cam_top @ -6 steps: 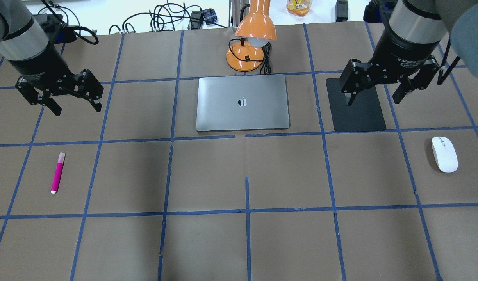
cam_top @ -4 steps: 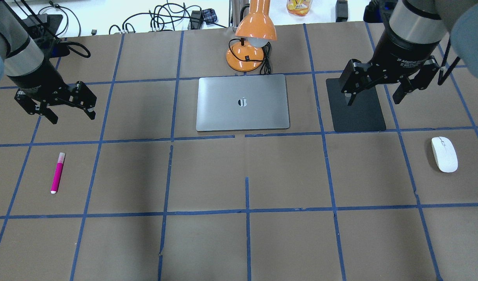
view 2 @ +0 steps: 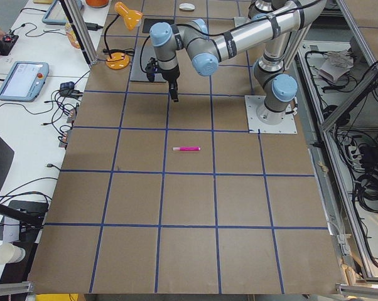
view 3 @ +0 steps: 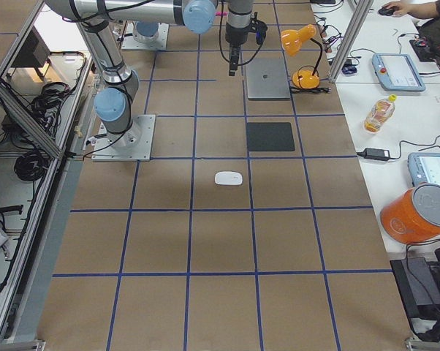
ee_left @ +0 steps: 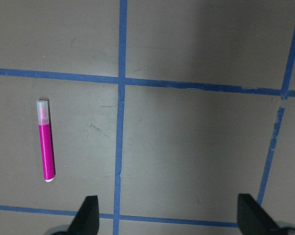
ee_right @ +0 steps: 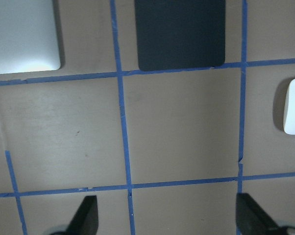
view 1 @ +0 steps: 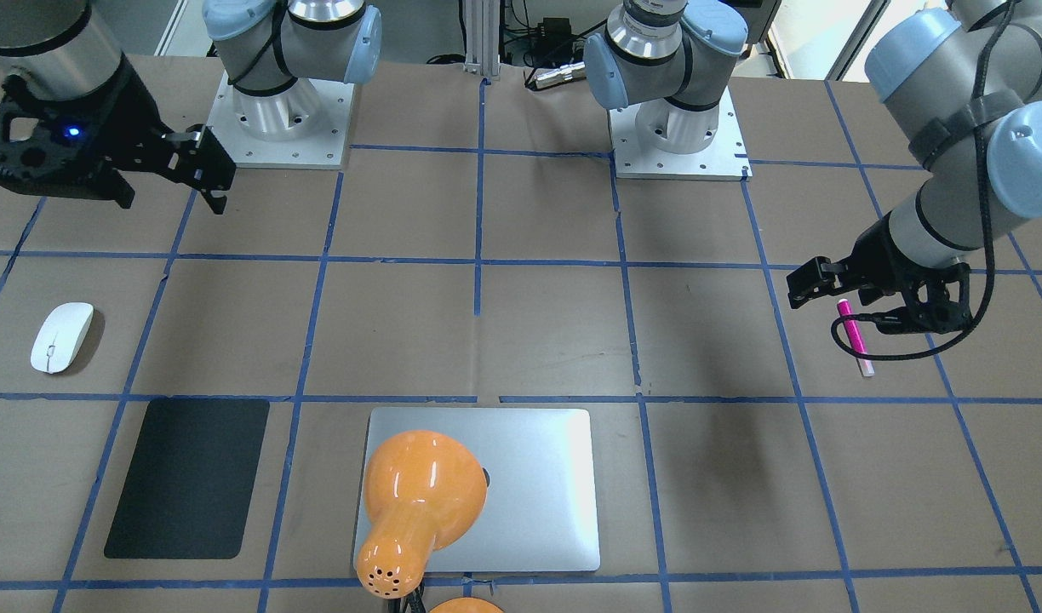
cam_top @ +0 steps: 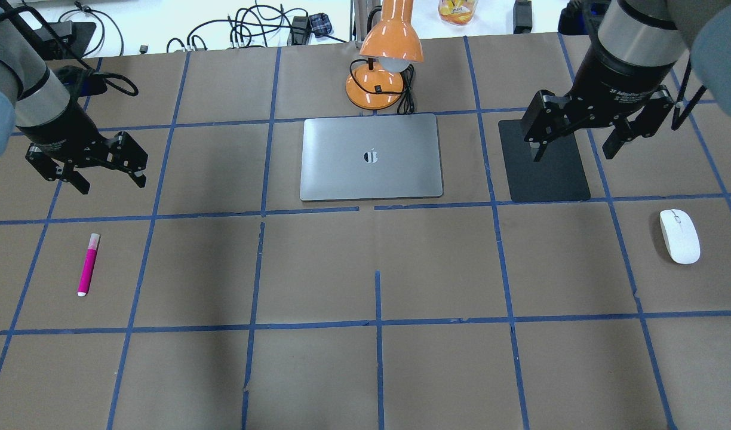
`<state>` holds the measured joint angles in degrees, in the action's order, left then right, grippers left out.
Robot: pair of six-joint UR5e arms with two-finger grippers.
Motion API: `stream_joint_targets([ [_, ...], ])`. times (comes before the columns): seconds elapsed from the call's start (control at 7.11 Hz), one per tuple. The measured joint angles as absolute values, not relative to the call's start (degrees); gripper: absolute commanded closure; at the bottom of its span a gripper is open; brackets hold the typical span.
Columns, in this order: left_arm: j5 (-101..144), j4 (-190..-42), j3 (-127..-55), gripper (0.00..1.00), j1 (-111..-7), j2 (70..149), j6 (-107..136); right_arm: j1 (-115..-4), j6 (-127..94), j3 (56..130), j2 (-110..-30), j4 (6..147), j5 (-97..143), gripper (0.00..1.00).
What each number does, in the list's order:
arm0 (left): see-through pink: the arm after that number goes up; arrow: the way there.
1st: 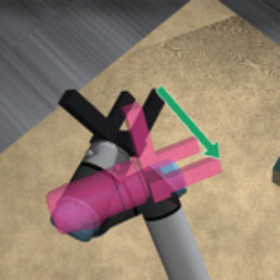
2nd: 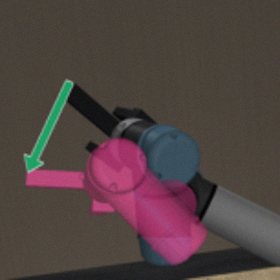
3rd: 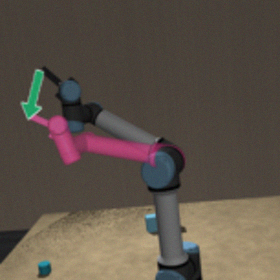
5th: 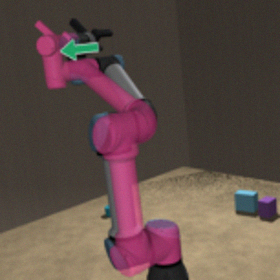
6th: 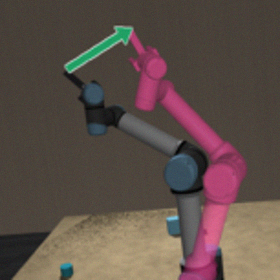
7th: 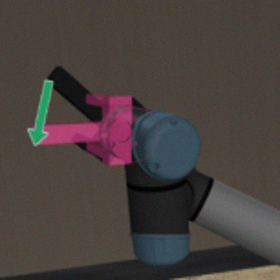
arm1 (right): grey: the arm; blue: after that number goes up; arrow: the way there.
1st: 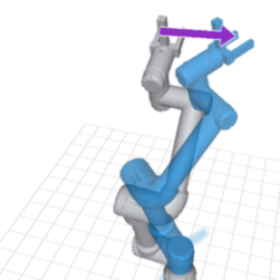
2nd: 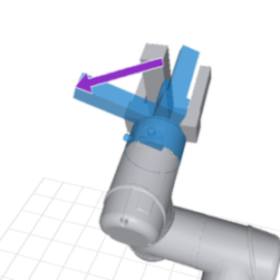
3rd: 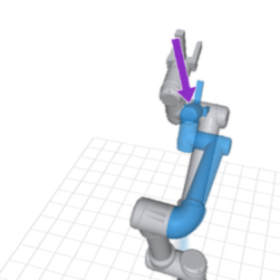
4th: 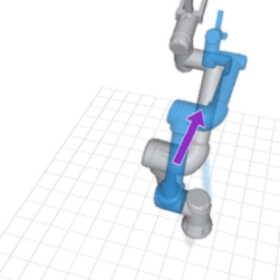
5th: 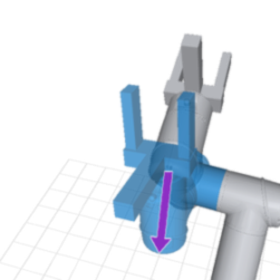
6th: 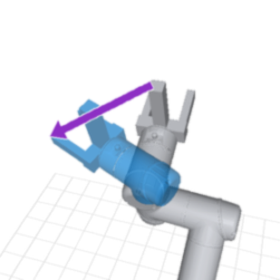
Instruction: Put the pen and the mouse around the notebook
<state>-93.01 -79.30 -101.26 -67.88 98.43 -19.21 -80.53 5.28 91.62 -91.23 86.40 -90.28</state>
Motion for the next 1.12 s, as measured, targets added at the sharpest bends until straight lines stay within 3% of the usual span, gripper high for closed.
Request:
stream_joint_targets([
  [0.7, -93.08, -53.48, -116.04, 0.00, -54.95, 106.01, -40.05, -63.79, 17.27, 94.04, -78.87, 102.76, -91.38, 0.00],
  [0.84, -93.08, -51.74, -117.14, 0.12, -53.51, 106.94, -42.00, -61.42, 18.37, 95.81, -76.42, 106.55, -91.75, 0.00],
  [0.98, -93.09, -49.58, -117.61, 0.37, -52.87, 107.76, -42.99, -59.68, 19.75, 98.49, -74.82, 110.92, -91.96, 0.00],
  [1.12, -93.11, -46.81, -117.78, 0.68, -52.61, 108.66, -43.83, -58.36, 21.25, 101.87, -73.62, 116.37, -92.35, 0.00],
])
